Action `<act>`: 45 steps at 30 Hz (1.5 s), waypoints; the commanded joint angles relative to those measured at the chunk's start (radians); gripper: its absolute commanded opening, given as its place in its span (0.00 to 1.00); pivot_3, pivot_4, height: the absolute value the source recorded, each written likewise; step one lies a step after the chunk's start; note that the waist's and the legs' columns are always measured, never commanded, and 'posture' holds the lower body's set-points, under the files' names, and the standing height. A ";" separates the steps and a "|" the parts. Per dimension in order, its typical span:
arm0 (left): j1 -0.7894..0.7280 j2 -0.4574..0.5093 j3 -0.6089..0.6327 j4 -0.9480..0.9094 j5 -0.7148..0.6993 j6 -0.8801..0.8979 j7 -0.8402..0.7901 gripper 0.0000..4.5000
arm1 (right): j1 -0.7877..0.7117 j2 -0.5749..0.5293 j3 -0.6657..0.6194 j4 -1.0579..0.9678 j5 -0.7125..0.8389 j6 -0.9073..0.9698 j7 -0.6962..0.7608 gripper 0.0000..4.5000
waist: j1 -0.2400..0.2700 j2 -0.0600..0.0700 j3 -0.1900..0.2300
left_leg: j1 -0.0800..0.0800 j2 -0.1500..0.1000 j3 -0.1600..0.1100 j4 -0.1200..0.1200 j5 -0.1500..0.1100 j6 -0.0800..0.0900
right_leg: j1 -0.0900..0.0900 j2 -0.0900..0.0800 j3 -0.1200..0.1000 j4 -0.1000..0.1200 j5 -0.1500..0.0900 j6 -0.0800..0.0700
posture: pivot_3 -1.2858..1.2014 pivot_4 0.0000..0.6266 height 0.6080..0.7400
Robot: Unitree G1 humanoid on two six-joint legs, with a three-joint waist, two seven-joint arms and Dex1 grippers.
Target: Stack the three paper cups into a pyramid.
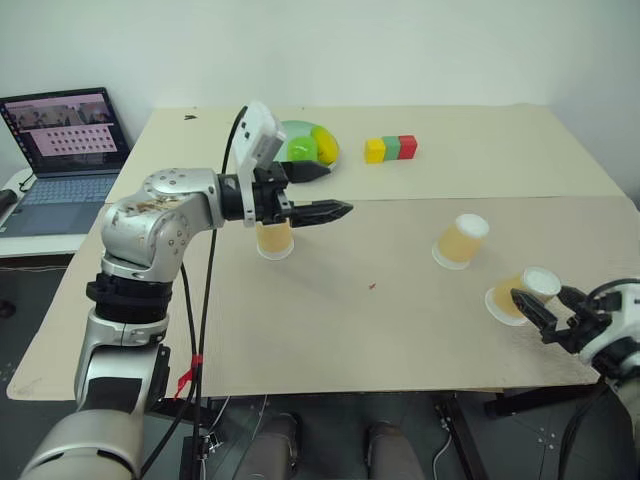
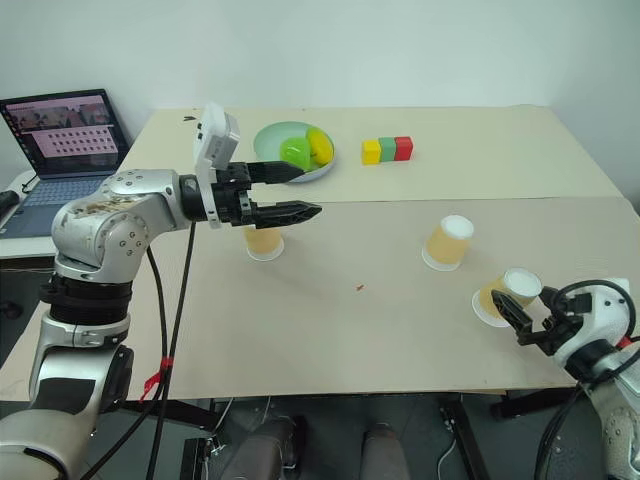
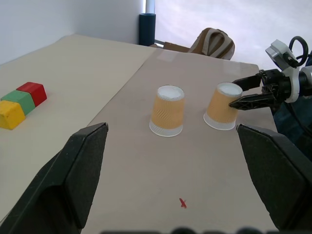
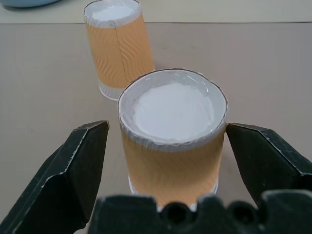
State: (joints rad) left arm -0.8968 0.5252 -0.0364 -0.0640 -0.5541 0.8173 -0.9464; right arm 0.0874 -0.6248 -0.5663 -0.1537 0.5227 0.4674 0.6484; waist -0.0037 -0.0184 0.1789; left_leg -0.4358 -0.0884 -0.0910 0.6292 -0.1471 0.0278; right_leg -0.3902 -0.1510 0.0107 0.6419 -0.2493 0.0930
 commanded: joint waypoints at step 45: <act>0.070 0.139 0.064 -0.135 -0.053 0.049 0.002 1.00 | -0.761 0.105 0.762 0.052 -0.113 0.257 -0.079 0.58 | -0.017 -0.002 0.002 | -0.008 0.000 0.005 0.000 0.000 0.000 | -0.014 0.001 0.004 0.005 0.001 -0.001 | 0.52 0.24 1.00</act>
State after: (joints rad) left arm -0.8253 0.6468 -0.0087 -0.1637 -0.5913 0.8572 -0.9564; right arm -0.6427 -0.5327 0.2041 -0.1209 0.4347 0.7907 0.5484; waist -0.0203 -0.0199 0.1805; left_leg -0.4431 -0.0878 -0.0855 0.6292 -0.1469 0.0277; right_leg -0.4042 -0.1496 0.0155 0.6475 -0.2477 0.0915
